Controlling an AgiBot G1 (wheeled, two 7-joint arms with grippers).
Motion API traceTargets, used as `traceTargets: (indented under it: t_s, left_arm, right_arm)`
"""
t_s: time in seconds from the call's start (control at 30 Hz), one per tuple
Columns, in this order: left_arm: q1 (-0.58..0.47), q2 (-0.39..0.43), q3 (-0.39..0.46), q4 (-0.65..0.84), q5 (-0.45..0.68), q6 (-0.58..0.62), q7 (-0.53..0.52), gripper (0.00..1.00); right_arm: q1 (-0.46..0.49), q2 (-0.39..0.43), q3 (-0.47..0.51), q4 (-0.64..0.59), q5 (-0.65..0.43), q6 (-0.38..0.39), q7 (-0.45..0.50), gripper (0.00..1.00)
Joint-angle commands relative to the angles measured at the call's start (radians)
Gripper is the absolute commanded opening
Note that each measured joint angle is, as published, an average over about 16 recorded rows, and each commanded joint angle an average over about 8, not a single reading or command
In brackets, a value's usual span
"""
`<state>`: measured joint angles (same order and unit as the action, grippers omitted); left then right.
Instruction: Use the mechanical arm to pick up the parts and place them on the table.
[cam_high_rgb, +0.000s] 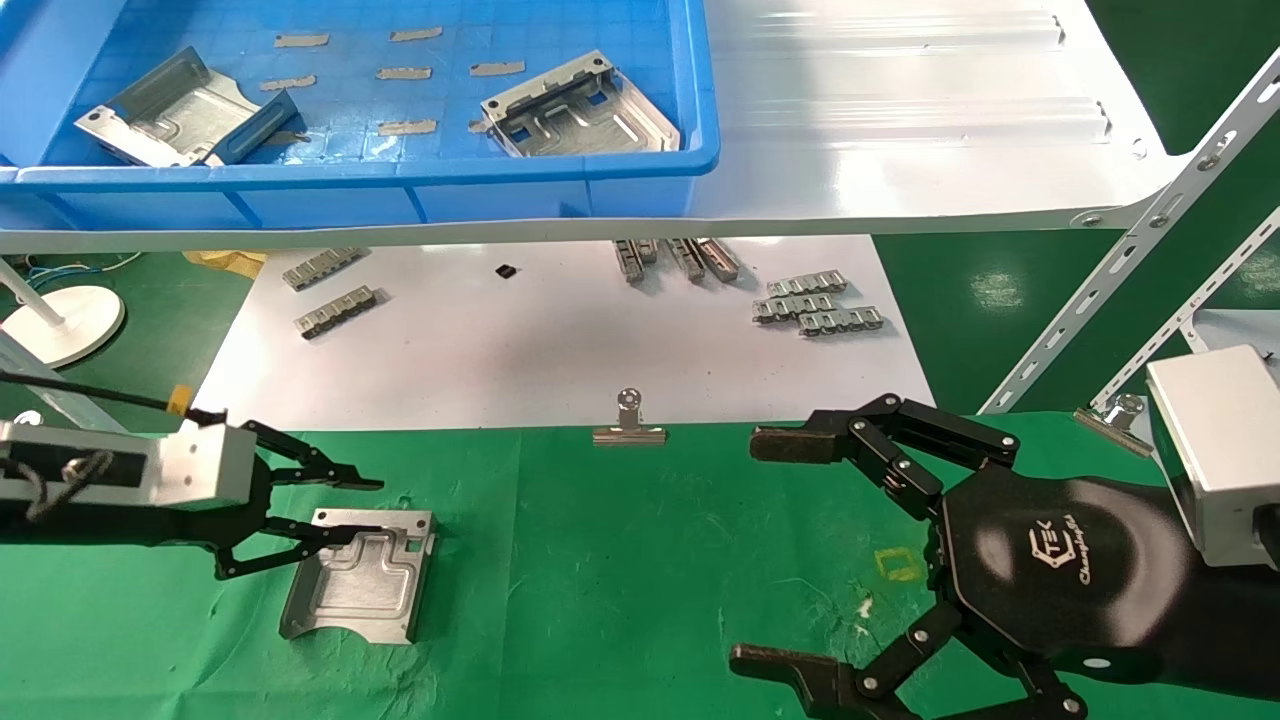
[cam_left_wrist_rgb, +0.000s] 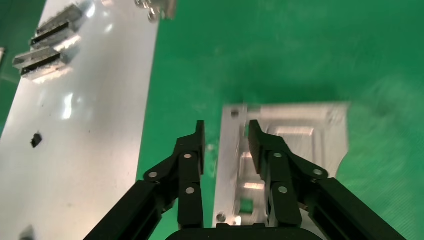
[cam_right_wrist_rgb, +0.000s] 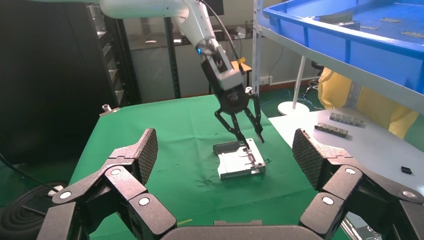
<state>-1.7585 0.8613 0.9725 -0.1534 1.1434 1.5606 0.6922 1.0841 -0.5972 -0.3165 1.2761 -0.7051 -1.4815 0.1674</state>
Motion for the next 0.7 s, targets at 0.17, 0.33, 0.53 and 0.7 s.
traceTargets:
  t_s: [0.17,0.33,0.53,0.7]
  left_arm:
    - [0.002,-0.008,-0.021,0.034,-0.057,0.035,-0.097,1.0]
    - [0.034,-0.019,-0.043,0.031,-0.111,0.041,-0.15,1.0]
    - [0.039,-0.021,-0.046,0.028,-0.117,0.042,-0.148,1.0]
    - [0.046,-0.024,-0.054,0.007,-0.114,0.039,-0.156,1.0]
  right_arm:
    - [0.0,0.0,0.0,0.0,0.0,0.0,0.0,1.0]
    - [0.0,0.0,0.0,0.0,0.0,0.0,0.0,1.0]
    - [0.0,0.0,0.0,0.0,0.0,0.0,0.0,1.0]
    - [0.0,0.0,0.0,0.0,0.0,0.0,0.0,1.0]
